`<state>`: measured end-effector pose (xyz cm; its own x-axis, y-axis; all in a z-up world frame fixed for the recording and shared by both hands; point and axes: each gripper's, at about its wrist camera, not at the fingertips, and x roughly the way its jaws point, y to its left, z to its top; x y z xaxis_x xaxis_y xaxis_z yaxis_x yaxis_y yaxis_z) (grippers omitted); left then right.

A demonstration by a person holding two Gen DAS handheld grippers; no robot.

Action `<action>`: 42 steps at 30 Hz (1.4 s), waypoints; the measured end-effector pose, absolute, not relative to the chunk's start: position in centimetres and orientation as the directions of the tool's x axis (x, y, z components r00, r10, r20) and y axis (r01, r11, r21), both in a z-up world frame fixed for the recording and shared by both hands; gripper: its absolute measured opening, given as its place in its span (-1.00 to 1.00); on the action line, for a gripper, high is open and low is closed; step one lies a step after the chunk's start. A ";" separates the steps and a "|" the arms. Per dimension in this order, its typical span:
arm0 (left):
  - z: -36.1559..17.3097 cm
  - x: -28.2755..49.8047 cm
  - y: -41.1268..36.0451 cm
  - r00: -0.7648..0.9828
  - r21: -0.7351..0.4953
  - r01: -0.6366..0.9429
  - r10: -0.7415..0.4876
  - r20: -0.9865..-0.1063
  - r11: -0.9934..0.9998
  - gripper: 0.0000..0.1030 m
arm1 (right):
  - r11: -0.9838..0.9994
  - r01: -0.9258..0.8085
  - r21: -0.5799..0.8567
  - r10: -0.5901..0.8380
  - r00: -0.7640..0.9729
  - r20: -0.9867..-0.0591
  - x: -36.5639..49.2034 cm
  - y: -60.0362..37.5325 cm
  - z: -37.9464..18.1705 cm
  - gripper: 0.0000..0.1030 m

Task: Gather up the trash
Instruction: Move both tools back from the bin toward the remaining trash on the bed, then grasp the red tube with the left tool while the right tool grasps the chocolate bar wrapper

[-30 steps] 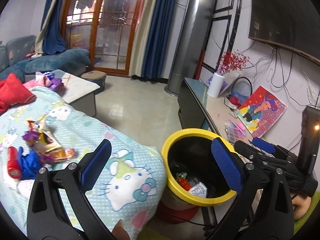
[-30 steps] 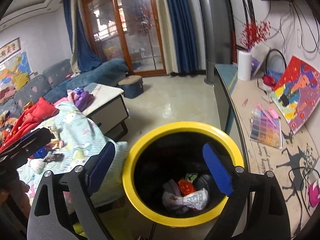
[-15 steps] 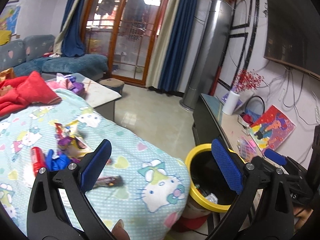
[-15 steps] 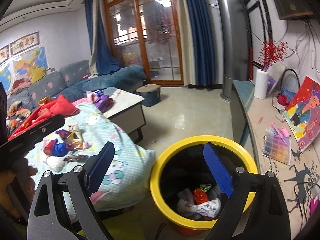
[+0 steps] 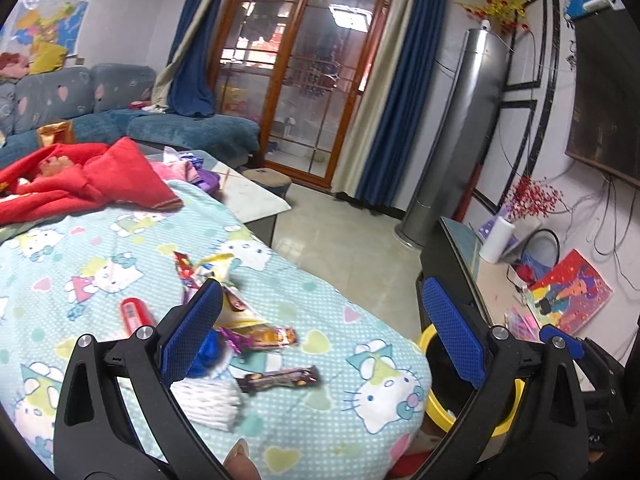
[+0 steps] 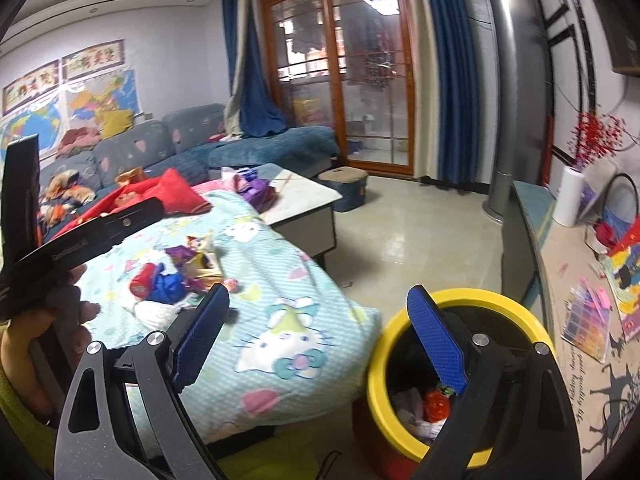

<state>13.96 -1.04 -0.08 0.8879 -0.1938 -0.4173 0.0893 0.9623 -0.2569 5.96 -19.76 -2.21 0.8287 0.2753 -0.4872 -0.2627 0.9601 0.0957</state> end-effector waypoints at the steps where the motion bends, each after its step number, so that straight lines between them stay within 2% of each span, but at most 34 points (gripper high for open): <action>1: 0.0 14.0 -0.9 0.890 -0.258 0.083 -0.188 -0.416 0.963 0.79 | 0.957 -0.275 0.094 0.285 0.826 -0.487 6.1 -19.2 -2.1 0.71; 13: 0.0 13.9 3.9 0.908 -0.289 -0.022 -0.102 -0.406 0.957 0.79 | 0.916 -0.391 0.091 0.382 0.782 -0.492 7.0 -14.1 -1.5 0.71; 21: -1.0 14.1 8.3 0.901 -0.326 -0.121 -0.034 -0.433 0.938 0.79 | 0.898 -0.433 0.076 0.403 0.742 -0.536 8.5 -11.3 -2.8 0.71; 31: -4.6 15.0 13.1 0.843 -0.390 -0.239 -0.009 -0.537 0.889 0.78 | 0.874 -0.480 0.076 0.417 0.661 -0.624 12.3 -8.5 -6.3 0.66; 38: -7.3 16.0 14.9 0.809 -0.477 -0.271 -0.071 -0.584 0.836 0.40 | 0.830 -0.554 0.055 0.440 0.593 -0.674 14.8 -6.0 -9.2 0.41; 41: -7.9 16.5 14.8 0.801 -0.508 -0.260 -0.111 -0.588 0.821 0.27 | 0.811 -0.584 0.042 0.443 0.564 -0.697 15.6 -5.2 -10.3 0.25; 42: -8.1 16.7 14.7 0.799 -0.523 -0.250 -0.131 -0.587 0.815 0.24 | 0.807 -0.589 0.042 0.441 0.555 -0.705 15.8 -5.0 -10.7 0.14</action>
